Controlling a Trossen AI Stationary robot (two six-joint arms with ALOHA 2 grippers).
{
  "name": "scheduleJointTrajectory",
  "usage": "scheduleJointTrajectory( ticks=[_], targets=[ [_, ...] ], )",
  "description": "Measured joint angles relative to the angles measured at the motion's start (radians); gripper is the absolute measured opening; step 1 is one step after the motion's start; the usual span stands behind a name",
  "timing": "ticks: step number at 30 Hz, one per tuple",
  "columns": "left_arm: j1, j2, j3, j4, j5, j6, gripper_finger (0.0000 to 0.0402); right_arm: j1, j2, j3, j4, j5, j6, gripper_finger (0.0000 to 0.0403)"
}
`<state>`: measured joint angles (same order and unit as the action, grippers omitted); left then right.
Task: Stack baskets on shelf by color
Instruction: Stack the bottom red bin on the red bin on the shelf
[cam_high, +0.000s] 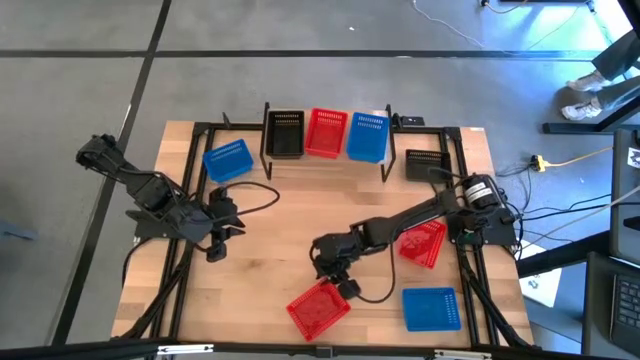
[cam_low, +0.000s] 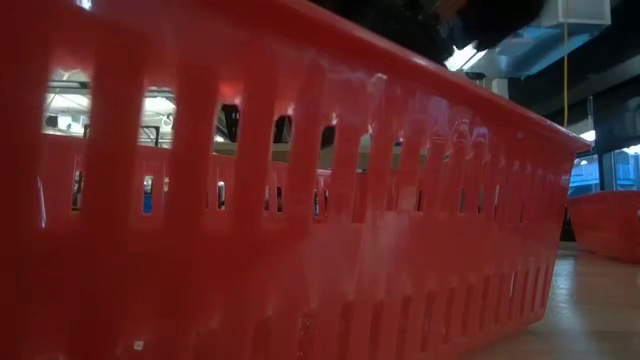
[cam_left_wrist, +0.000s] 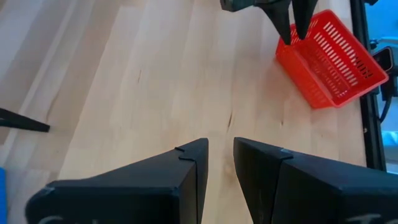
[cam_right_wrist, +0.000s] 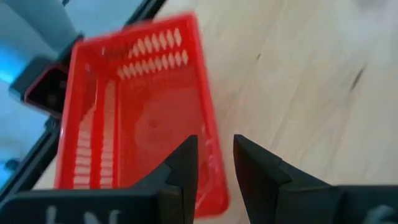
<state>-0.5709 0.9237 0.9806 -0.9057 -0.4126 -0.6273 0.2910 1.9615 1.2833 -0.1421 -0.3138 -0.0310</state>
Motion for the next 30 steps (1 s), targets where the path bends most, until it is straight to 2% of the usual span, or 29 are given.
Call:
scheduleJointTrajectory(
  ticks=[6,15,23,27,30],
  targets=[
    [0.000,0.000,0.000,0.002,0.000,0.000,0.0069,0.007,0.026,0.002,0.026,-0.020,0.000,0.0100],
    [0.000,0.000,0.000,0.001,-0.001,0.001,0.0069,0.010,0.076,0.001,0.022,0.005,0.002,0.0100],
    [0.000,0.000,0.000,0.001,-0.001,0.001,0.0069,0.010,0.116,0.002,0.062,0.029,0.074,0.0098],
    [0.000,0.000,0.000,0.001,-0.001,0.001,0.0069,0.010,0.149,0.002,0.072,0.045,0.167,0.0070],
    [0.000,0.000,0.000,0.001,-0.001,0.001,0.0069,0.009,0.153,0.003,0.073,0.043,0.252,0.0020]
  ],
)
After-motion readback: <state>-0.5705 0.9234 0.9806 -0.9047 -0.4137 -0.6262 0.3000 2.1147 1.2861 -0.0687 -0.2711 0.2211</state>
